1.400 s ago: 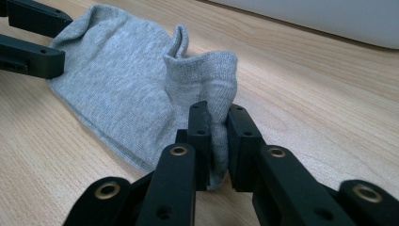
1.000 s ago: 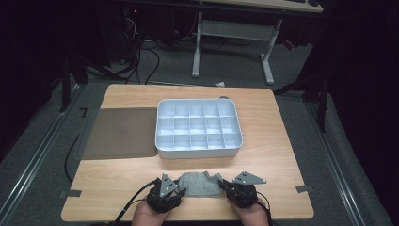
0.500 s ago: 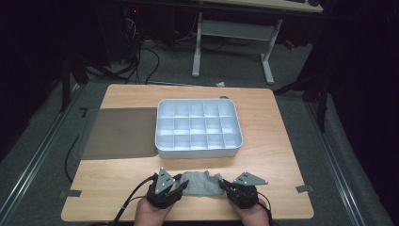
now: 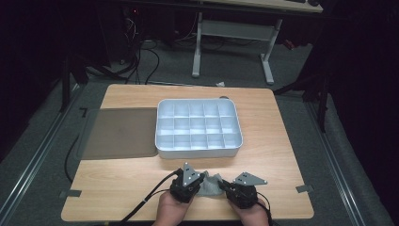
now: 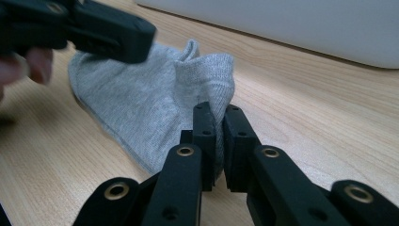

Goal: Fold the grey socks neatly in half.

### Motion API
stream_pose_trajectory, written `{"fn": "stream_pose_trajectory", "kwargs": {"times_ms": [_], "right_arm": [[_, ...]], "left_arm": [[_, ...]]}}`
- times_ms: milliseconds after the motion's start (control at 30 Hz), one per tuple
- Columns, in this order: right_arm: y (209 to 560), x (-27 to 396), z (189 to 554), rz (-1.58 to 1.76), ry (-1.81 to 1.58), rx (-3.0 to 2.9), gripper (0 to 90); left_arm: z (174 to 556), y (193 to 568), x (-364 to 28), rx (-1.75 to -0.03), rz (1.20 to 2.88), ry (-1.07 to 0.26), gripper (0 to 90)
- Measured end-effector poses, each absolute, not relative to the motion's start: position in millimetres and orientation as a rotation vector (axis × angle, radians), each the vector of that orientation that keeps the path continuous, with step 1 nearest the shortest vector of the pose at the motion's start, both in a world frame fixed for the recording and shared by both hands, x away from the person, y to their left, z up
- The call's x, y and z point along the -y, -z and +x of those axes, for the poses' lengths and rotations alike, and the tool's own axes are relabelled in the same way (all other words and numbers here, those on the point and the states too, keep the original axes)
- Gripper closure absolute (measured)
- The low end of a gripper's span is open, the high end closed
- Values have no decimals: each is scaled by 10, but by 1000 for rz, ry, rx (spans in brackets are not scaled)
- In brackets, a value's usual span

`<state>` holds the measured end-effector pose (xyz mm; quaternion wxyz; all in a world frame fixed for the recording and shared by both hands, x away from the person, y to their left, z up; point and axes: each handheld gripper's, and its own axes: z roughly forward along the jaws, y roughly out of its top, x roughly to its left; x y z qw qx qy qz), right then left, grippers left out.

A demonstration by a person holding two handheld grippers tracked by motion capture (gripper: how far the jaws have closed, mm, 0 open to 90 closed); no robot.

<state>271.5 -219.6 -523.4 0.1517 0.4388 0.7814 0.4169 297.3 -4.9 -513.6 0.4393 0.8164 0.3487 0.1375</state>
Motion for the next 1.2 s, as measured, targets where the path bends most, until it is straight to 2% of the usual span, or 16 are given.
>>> {"fn": "stream_pose_trajectory", "kwargs": {"times_ms": [267,833,1033,1067,1100,1200], "right_arm": [[5222,2196,2709,1261,-1204,-2239,862],[5071,2202,2735,1272,-1331,-2190,866],[5077,2251,2734,1285,-1326,-2177,866],[5077,2251,2734,1285,-1326,-2177,866],[5092,2261,2735,1289,-1319,-2181,866],[5104,2264,2737,1288,-1317,-2186,865]], "left_arm": [[3012,5299,166,-884,2110,-361,900],[2973,5301,311,-831,2144,-450,892],[2996,5160,74,-865,2050,-386,744],[2996,5160,74,-865,2050,-386,692],[3008,5130,-92,-891,2002,-395,635],[3032,5145,-284,-930,1980,-352,557]]}}
